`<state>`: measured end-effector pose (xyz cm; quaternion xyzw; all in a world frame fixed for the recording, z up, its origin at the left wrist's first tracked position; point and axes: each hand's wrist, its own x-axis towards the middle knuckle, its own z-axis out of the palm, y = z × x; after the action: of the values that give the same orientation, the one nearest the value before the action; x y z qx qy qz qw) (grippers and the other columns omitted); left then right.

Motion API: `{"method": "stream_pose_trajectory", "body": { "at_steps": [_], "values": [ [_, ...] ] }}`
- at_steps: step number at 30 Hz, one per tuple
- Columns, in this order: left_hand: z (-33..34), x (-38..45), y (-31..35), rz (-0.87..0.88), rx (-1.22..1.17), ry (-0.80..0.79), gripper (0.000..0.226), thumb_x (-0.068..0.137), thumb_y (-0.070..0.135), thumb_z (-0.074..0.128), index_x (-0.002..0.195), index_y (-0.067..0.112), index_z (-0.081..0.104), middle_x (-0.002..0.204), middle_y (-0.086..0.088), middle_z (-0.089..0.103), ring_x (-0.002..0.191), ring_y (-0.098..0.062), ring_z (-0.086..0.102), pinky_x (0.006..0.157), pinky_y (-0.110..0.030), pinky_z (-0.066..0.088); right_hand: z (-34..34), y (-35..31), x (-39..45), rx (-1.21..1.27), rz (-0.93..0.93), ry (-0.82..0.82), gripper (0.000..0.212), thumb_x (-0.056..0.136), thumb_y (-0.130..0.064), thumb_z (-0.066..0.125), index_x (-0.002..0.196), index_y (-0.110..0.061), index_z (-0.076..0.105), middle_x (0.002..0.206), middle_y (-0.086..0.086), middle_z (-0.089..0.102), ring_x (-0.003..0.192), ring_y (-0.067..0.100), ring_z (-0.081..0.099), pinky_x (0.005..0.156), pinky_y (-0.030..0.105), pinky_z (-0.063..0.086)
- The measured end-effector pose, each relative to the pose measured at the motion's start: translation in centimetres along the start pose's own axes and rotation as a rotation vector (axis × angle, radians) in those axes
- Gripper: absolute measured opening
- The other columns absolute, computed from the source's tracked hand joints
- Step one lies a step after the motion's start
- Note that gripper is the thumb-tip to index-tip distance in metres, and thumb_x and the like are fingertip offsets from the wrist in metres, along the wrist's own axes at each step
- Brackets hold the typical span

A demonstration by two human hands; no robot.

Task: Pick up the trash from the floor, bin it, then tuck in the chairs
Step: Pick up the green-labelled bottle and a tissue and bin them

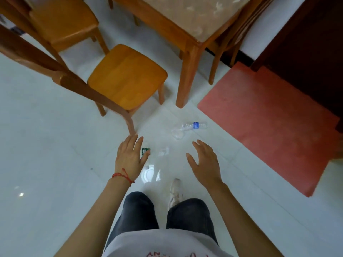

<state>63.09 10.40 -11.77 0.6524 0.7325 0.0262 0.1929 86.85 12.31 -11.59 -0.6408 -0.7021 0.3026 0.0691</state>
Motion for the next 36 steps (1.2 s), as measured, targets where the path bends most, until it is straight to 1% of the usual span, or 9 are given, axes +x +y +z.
{"method": "stream_pose_trajectory", "body": {
  "at_steps": [3,8,15,18,21,25,30,34,36],
  "values": [
    [1.5,0.8,-0.1,-0.065,-0.014,-0.018,0.068,0.087,0.052,0.027,0.123,0.001,0.053,0.127,-0.024,0.054,0.118,-0.045,0.049,0.098,-0.054,0.038,1.0,1.2,2.1,-0.004,-0.031,-0.057,0.052,0.094,-0.043,0.041,0.14,-0.019,0.035,0.151,0.004,0.032,0.138,0.019,0.028,0.112,0.035,0.024],
    [4.1,2.8,-1.0,-0.107,-0.046,-0.027,0.079,0.091,0.058,0.01,0.123,0.0,0.053,0.128,-0.024,0.054,0.119,-0.044,0.048,0.098,-0.053,0.038,4.1,2.3,4.9,-0.006,-0.022,-0.123,0.052,0.094,-0.041,0.044,0.139,-0.017,0.037,0.15,0.004,0.032,0.137,0.018,0.028,0.111,0.035,0.025],
    [10.1,6.7,-4.7,-0.147,-0.098,-0.028,0.078,0.092,0.057,0.014,0.121,-0.004,0.053,0.125,-0.026,0.055,0.117,-0.046,0.05,0.096,-0.054,0.038,9.7,4.5,9.3,0.006,0.03,-0.147,0.054,0.092,-0.045,0.043,0.139,-0.016,0.038,0.15,0.004,0.033,0.138,0.019,0.026,0.111,0.036,0.024],
    [13.5,8.5,-6.7,-0.162,-0.123,-0.038,0.079,0.091,0.058,0.014,0.122,-0.004,0.053,0.125,-0.026,0.055,0.118,-0.045,0.049,0.098,-0.053,0.038,12.6,6.0,11.5,-0.027,0.015,-0.172,0.06,0.089,-0.049,0.036,0.139,-0.017,0.037,0.15,0.004,0.033,0.138,0.02,0.027,0.112,0.039,0.025],
    [17.4,10.3,-8.6,-0.164,-0.128,-0.034,0.077,0.092,0.057,0.016,0.121,-0.004,0.053,0.125,-0.026,0.055,0.117,-0.045,0.05,0.097,-0.052,0.038,15.7,8.0,13.7,-0.056,-0.017,-0.192,0.056,0.092,-0.046,0.039,0.14,-0.018,0.036,0.151,0.003,0.031,0.139,0.02,0.026,0.111,0.037,0.024],
    [23.4,12.7,-11.2,-0.178,-0.173,-0.024,0.077,0.091,0.058,0.018,0.123,-0.003,0.052,0.127,-0.025,0.054,0.119,-0.044,0.048,0.098,-0.052,0.038,20.6,10.8,16.9,-0.096,-0.043,-0.205,0.062,0.087,-0.049,0.033,0.139,-0.018,0.037,0.151,0.004,0.031,0.138,0.019,0.026,0.11,0.035,0.023],
    [31.4,15.5,-14.7,-0.218,-0.217,-0.003,0.07,0.086,0.052,0.031,0.127,0.0,0.049,0.132,-0.023,0.05,0.124,-0.042,0.043,0.102,-0.049,0.034,27.7,14.6,20.6,-0.125,-0.064,-0.221,0.053,0.094,-0.042,0.042,0.14,-0.018,0.035,0.152,0.002,0.028,0.139,0.018,0.023,0.112,0.036,0.022],
    [37.9,17.4,-17.4,-0.252,-0.253,-0.001,0.069,0.084,0.051,0.031,0.128,0.0,0.049,0.133,-0.022,0.05,0.125,-0.041,0.043,0.103,-0.048,0.034,33.9,17.2,22.9,-0.147,-0.104,-0.237,0.052,0.094,-0.04,0.043,0.141,-0.019,0.035,0.152,0.001,0.028,0.139,0.017,0.023,0.111,0.033,0.021],
    [41.0,18.1,-18.6,-0.276,-0.294,0.005,0.064,0.085,0.047,0.04,0.127,0.0,0.049,0.133,-0.022,0.05,0.124,-0.041,0.043,0.103,-0.046,0.034,36.9,18.6,23.9,-0.142,-0.131,-0.231,0.051,0.094,-0.041,0.044,0.14,-0.018,0.037,0.151,0.002,0.03,0.138,0.017,0.025,0.109,0.03,0.022]
  ]
}}
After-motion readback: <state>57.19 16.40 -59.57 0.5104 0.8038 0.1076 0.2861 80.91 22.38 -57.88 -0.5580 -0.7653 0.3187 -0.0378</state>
